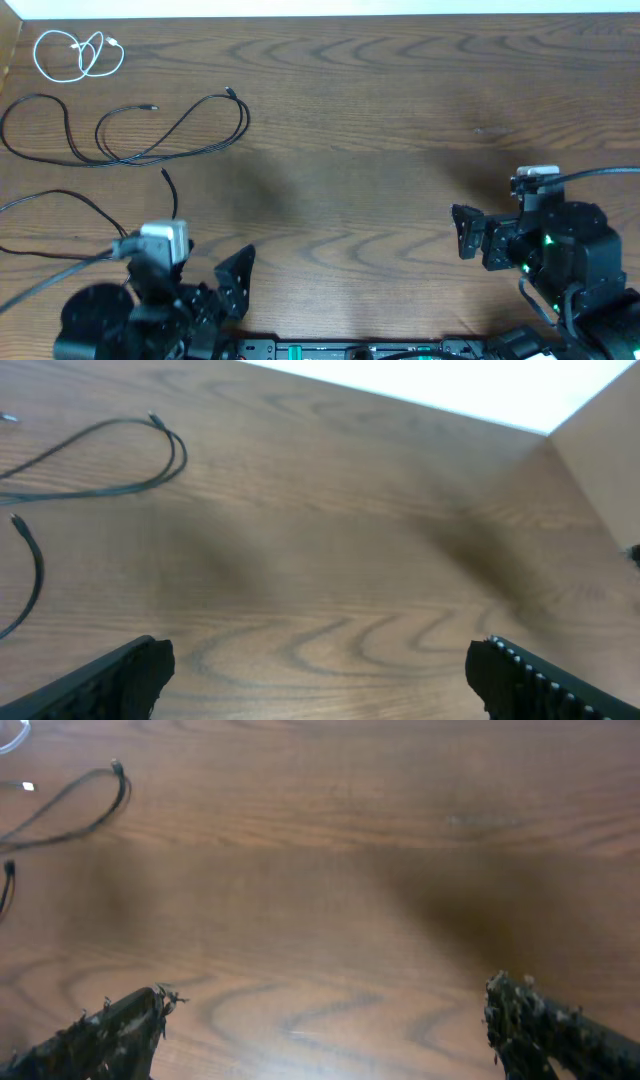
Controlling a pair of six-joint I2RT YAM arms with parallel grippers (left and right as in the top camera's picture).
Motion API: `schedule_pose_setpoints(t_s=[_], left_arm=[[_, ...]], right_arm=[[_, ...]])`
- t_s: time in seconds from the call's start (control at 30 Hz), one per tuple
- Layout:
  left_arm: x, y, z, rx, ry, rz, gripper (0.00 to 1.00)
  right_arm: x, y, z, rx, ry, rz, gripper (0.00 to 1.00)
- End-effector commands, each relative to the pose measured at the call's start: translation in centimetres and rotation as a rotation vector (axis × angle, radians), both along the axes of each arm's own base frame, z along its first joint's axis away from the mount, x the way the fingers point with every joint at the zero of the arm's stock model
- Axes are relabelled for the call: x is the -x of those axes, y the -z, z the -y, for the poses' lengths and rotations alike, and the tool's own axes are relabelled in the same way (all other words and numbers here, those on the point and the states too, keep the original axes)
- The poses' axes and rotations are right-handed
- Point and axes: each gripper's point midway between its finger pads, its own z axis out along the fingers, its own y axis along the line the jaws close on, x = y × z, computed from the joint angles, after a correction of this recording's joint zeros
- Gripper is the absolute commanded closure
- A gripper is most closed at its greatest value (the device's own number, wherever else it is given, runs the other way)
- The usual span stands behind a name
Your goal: Untangle cables
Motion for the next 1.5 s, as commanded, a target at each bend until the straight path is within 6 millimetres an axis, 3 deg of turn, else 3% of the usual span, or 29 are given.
schedule_pose_setpoints(t_s=[0.0, 0.2, 0.43, 1.23, 1.47], left_arm=[[0.6, 0.0, -0.4, 0.001, -0.019, 0.028, 0.0], [0.6, 0.0, -0.4, 0.001, -0.018, 0.029, 0.0], [0.6, 0.0, -0.4, 0.001, -0.019, 0.029, 0.0], [0.6, 0.0, -0.4, 0.001, -0.018, 0.029, 0.0], [0.6, 0.0, -0.4, 0.001, -0.018, 0.029, 0.0]], right_arm=[[-0.7, 1.6, -0.1, 0.01, 0.008, 0.006, 0.01], [-2.5, 4.0, -0.8, 0.012, 0.009, 0.003, 0.01], [-3.0, 6.4, -1.1, 0.051, 0.007, -0.086, 0.01], [-2.2, 8.8, -0.7, 0.1, 0.006, -0.199, 0.01], [-2.2, 9.5, 0.5, 0.118, 0.048, -0.183, 0.01]])
